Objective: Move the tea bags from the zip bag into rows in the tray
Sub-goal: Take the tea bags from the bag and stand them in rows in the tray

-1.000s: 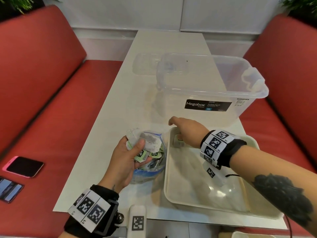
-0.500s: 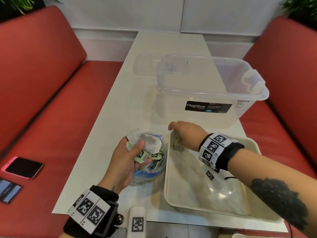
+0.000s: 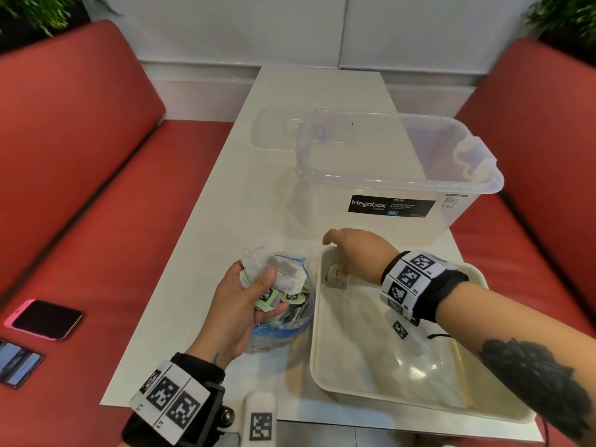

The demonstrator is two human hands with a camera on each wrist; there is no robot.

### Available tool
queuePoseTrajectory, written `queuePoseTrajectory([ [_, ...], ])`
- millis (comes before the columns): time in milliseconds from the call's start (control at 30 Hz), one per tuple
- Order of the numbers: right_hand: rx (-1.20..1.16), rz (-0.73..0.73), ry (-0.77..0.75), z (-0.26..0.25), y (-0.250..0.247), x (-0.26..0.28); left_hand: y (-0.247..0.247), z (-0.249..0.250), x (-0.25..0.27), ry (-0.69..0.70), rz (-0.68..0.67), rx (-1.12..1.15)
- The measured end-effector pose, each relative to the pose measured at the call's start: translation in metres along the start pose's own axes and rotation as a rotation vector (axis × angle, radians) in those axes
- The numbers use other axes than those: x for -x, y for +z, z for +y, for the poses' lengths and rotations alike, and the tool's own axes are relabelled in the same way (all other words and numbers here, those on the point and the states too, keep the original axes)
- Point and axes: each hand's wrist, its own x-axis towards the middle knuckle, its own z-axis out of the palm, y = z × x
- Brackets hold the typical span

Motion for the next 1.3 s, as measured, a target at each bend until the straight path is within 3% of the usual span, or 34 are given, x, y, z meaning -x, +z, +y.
queuePoseTrajectory([
  [167,-0.120,0.315,-0.132,-0.023,-0.024,0.008,0.002,0.000,0.000,0.018,0.019,-0.023],
  [233,-0.284,0.267,-0.176,-0.043,-0.037,0.015,0.002,0.000,0.000,0.023,0.029,-0.035],
  [300,-0.389,0.098,-0.195,-0.060,-0.045,0.024,0.004,0.001,0.001,0.030,0.037,-0.032],
  [367,-0.320,0.024,-0.249,-0.069,-0.046,0.031,0.004,0.002,0.000,0.025,0.048,0.003],
  [500,-0.024,0.131,-0.434,-0.068,-0.038,0.032,0.002,0.004,-0.002,-0.018,0.054,0.066],
  [600,-0.121,0.231,-0.484,-0.062,-0.034,0.030,0.004,0.004,-0.001,-0.033,0.046,0.051],
  [700,-0.263,0.290,-0.425,-0.059,-0.035,0.030,0.004,0.002,0.000,-0.028,0.065,0.060],
  [867,-0.579,0.293,-0.143,-0.053,-0.056,0.026,0.004,0.001,0.000,-0.044,0.076,0.036],
  [1033,-0.284,0.169,-0.024,-0.046,-0.076,0.018,0.005,0.000,0.001,-0.030,0.038,-0.061],
  [1300,-0.272,0.125,0.010,-0.049,-0.077,0.015,0.006,-0.001,0.004,-0.035,-0.016,-0.111],
])
